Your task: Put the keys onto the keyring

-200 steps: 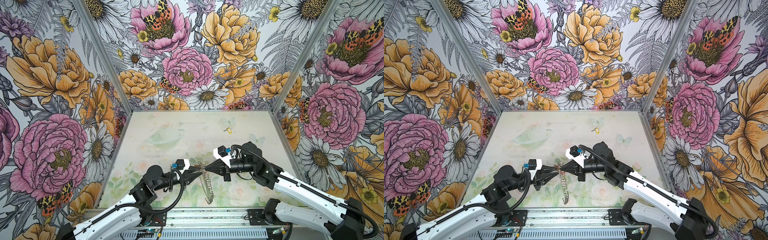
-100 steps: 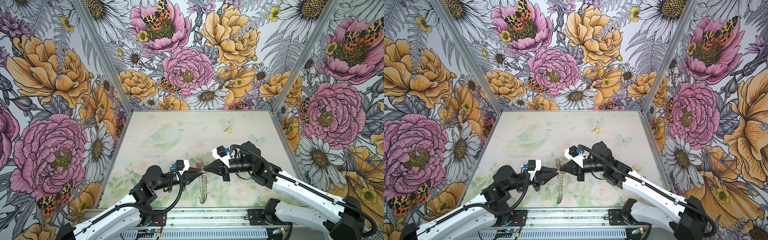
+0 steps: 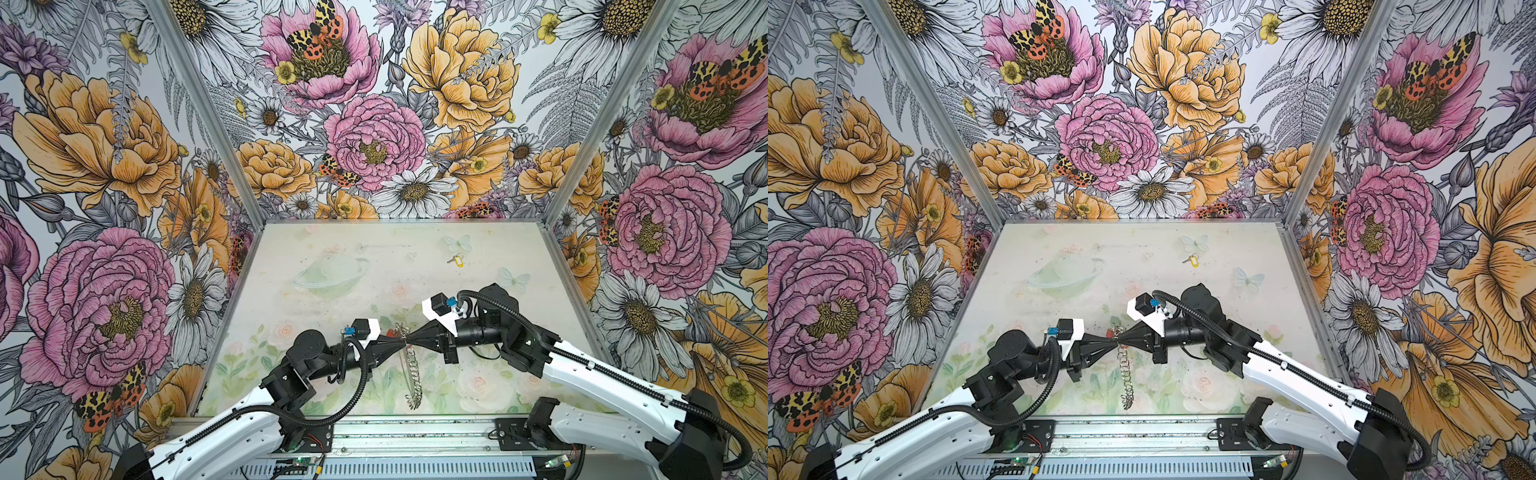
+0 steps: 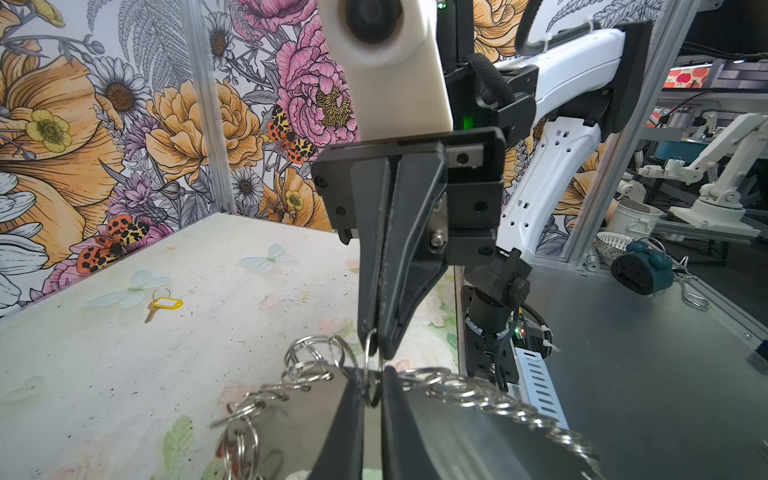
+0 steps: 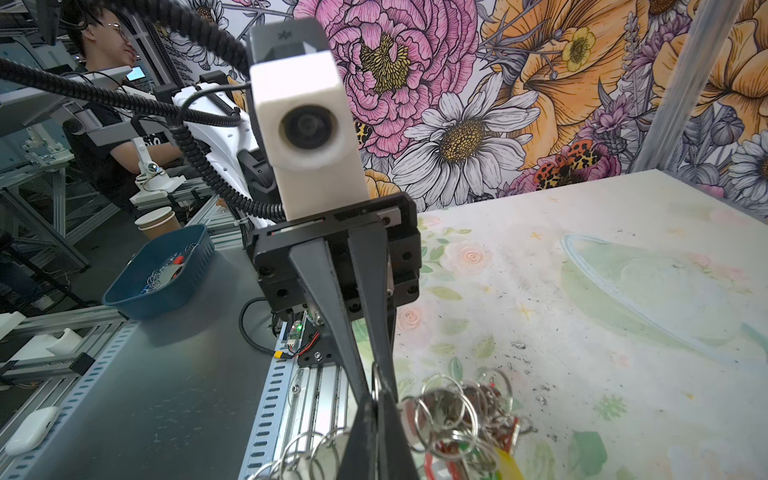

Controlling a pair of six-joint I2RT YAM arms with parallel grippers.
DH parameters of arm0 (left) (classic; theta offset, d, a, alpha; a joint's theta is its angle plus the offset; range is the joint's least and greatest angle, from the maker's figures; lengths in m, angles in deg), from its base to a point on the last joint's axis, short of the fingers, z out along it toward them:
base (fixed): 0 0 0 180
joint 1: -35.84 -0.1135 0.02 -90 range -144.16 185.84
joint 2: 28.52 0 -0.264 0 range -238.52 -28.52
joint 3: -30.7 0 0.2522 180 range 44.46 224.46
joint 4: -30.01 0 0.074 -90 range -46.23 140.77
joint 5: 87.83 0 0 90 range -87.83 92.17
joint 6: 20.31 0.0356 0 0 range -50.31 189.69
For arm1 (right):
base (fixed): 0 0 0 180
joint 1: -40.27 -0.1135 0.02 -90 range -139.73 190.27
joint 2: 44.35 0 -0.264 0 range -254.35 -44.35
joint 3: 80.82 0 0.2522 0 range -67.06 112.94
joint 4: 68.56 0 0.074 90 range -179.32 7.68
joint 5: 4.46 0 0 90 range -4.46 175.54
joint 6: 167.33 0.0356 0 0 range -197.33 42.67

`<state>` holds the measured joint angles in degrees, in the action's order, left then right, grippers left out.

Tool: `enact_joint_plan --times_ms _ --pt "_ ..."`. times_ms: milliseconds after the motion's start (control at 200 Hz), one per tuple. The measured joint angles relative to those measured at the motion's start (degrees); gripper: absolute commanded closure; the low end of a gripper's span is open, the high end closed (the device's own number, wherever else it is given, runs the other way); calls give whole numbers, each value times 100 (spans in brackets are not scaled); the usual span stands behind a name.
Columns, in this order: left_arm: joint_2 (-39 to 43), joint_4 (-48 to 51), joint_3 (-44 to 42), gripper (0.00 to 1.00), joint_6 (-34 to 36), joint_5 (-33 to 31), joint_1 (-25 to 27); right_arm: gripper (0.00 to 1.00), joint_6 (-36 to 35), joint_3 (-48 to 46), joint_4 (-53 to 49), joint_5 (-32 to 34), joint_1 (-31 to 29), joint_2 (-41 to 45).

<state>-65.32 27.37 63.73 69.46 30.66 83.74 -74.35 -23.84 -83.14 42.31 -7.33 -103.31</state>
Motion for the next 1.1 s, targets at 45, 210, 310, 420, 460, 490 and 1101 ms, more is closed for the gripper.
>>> enact_joint_plan --times_ms 45,210,310,420,460,490,1101 --pt "-2 -4 0 99 -39 11 0 100 -55 0 2 9 0 0" --pt "-118 116 57 100 9 -155 0 72 -232 -7 -118 181 0 44" --pt "-476 490 299 100 238 -387 0 51 -409 -177 -181 516 31 376" --pt "-1025 1084 774 100 632 -529 0 35 -673 -525 -223 1132 98 1056" --pt "-1224 1333 1003 100 802 -566 0 32 -748 -601 -214 1353 125 1255" --pt "-1368 1504 1172 100 938 -590 0 32 -776 -647 -195 1523 149 1390" --pt "-3300 5298 4330 100 2957 -654 181 56 -647 -1202 -83 1534 485 1458"
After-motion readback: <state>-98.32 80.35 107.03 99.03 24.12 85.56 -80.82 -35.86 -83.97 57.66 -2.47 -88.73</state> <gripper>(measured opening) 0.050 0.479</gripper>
